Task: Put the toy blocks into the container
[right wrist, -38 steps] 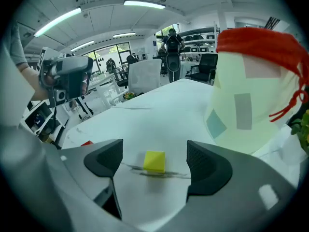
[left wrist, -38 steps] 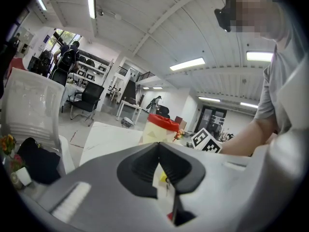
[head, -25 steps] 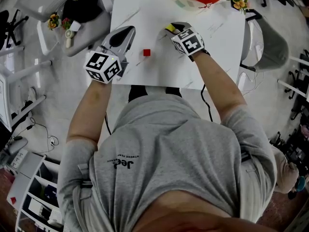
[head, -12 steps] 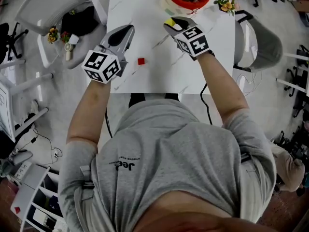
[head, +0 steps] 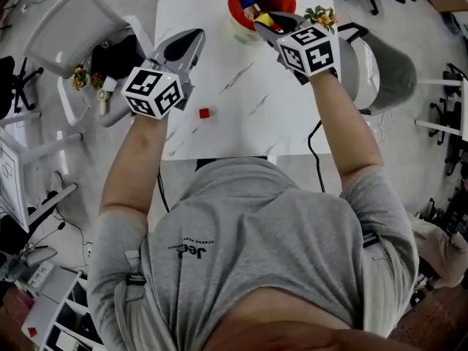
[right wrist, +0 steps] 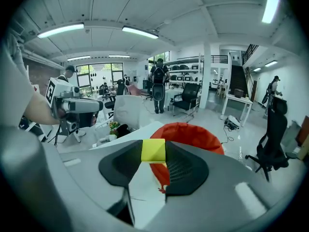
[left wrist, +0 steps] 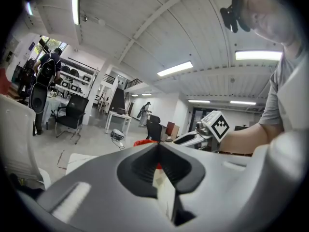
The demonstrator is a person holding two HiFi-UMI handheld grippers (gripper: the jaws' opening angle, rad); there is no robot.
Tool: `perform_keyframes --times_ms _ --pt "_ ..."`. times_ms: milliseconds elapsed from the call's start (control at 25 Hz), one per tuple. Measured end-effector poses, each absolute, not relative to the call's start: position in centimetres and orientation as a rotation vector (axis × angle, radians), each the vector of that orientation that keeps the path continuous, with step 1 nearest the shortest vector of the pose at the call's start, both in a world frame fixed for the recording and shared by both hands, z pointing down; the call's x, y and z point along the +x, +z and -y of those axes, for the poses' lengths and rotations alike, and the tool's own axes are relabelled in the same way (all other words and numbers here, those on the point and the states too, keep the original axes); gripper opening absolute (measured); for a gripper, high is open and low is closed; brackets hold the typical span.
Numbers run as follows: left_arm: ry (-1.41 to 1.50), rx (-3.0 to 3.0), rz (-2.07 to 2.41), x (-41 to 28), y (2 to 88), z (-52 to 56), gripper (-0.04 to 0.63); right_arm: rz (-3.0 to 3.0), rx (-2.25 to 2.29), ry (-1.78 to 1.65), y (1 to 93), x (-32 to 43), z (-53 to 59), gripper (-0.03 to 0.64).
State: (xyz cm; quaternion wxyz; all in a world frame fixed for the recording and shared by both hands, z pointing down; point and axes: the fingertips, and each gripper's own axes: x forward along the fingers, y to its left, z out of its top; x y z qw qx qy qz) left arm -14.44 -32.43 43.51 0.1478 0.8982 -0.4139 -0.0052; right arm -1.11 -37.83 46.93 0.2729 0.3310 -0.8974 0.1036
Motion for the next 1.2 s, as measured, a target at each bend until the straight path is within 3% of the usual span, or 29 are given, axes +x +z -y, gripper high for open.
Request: perform_keyframes --times_ms 760,800,880,920,1200 --pt "-0.002 2.628 1.122 -9.3 41.3 39.9 0.058 2.385 0.929 0.27 45.7 1.1 46.0 0.149" --pt "-0.004 2.624 1.121 -9.3 41.4 40.0 0.058 2.394 0.916 0.284 45.8 1.0 46.0 0.157" --pt "-0.006 2.619 1.12 -9.3 41.6 40.1 0.058 2.408 0.895 0.304 46.1 0.8 46.0 0.308" --pt "-0.006 2.617 1.12 -9.3 41.7 40.1 0.058 2.411 0.892 0.304 46.2 0.7 46.0 0.333" --pt "-0.012 2.612 1.123 -9.8 42.0 39.8 0.058 2.424 0.873 0.295 46.0 0.2 45.2 0.339"
